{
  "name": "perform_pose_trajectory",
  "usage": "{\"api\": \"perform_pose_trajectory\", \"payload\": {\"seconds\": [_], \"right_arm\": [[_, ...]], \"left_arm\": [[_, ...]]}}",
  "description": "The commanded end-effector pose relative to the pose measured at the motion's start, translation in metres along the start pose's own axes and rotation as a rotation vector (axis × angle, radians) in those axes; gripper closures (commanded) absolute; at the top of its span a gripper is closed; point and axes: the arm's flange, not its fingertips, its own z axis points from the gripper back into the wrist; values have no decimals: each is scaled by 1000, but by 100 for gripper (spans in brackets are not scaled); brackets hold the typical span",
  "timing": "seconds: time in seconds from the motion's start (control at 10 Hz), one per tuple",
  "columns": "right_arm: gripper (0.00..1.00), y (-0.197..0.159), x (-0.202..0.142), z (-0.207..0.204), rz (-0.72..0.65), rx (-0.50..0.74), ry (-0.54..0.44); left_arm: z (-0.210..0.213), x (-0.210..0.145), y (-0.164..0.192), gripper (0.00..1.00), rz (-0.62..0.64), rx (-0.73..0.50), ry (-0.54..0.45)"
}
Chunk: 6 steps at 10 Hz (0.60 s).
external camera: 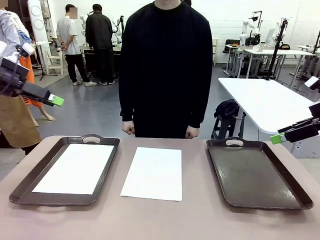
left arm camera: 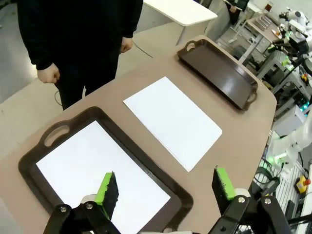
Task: Sort the A4 documents.
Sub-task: Receive the A4 Paper.
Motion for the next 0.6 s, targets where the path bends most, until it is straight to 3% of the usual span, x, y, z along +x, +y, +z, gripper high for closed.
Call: {"api": "perform_pose_trajectory", "payload": {"seconds": [0.0, 0.5], "right_arm": [[0, -4, 1, -3, 8, 19, -26], [0, -4, 1, -3, 8, 19, -26]], "left_arm": [[9, -12, -8, 0, -64, 56, 10], [10, -11, -12, 0, -93, 23, 40]]}}
